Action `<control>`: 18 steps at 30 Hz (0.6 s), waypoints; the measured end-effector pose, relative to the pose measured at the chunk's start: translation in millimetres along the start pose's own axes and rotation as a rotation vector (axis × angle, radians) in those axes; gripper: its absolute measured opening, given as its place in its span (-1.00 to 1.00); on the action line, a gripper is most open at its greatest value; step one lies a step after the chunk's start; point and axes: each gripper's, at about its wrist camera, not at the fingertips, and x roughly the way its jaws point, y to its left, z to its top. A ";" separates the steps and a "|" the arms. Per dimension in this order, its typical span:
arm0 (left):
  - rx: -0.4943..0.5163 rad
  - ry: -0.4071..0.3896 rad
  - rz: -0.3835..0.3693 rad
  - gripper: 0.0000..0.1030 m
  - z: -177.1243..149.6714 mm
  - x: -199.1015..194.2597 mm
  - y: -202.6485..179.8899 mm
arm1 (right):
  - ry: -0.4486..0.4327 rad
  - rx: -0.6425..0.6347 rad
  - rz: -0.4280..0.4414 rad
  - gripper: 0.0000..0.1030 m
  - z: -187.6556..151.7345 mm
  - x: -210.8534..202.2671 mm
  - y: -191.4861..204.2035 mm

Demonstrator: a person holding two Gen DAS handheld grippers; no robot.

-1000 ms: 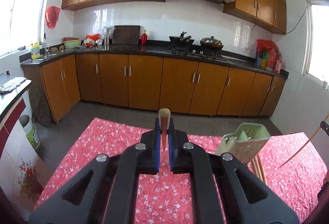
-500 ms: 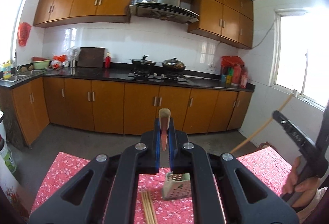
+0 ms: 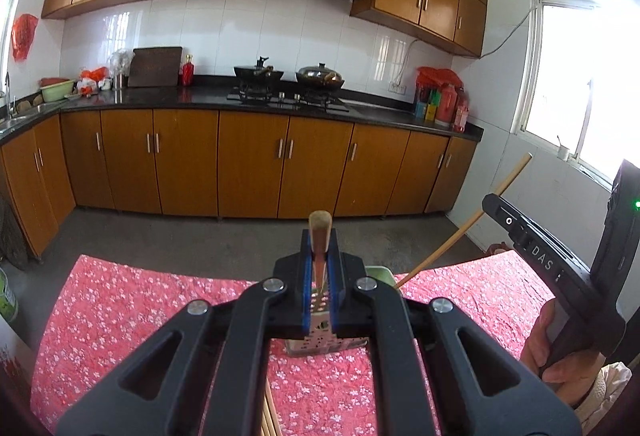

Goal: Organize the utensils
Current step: 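Open the left gripper over the holder while the right gripper releases its chopstick inside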

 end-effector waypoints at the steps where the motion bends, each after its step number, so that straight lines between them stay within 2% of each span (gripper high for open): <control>1: -0.002 0.009 -0.005 -0.85 -1.9 2.8 1.4 | 0.004 -0.002 -0.002 -0.86 -0.8 1.1 0.2; 8: 0.013 0.038 -0.002 -0.85 -9.7 15.1 -1.5 | 0.028 -0.004 -0.012 -0.84 -4.0 5.1 1.7; 9: 0.011 0.036 -0.001 -0.81 -10.6 14.7 -1.0 | 0.028 -0.003 -0.012 -0.77 -5.0 4.1 1.3; 12: -0.006 0.024 0.003 -0.71 -11.1 11.8 3.6 | 0.010 0.002 -0.024 -0.32 -2.8 -2.6 -2.1; 18: -0.055 -0.017 0.034 -0.59 -8.8 -8.3 20.0 | -0.026 0.022 -0.042 -0.29 1.7 -22.0 -14.9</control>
